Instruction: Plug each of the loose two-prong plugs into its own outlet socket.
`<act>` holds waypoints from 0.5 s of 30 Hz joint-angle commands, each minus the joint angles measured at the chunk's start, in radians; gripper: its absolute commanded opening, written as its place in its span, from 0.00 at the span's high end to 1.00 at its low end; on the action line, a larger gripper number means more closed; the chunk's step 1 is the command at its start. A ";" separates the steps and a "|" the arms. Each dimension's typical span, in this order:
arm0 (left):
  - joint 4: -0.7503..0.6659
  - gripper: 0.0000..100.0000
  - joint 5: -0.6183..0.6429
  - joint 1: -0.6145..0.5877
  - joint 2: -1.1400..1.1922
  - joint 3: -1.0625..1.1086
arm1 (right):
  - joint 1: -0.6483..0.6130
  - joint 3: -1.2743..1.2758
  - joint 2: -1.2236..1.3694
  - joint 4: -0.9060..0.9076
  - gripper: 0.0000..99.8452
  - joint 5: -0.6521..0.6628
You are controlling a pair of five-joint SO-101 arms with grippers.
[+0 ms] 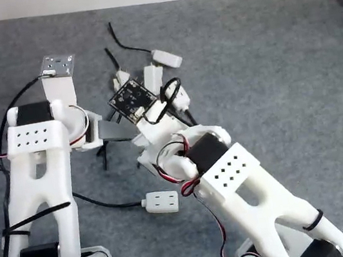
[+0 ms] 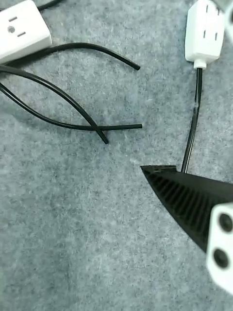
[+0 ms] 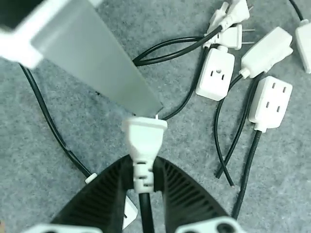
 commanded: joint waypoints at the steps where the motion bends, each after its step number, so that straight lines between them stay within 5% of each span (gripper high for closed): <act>1: -0.003 0.49 0.002 0.025 -0.005 0.004 | -0.010 -0.073 -0.010 0.001 0.99 -0.012; 15: -0.003 0.49 0.002 0.019 -0.005 0.007 | -0.008 -0.147 -0.007 0.064 0.99 -0.011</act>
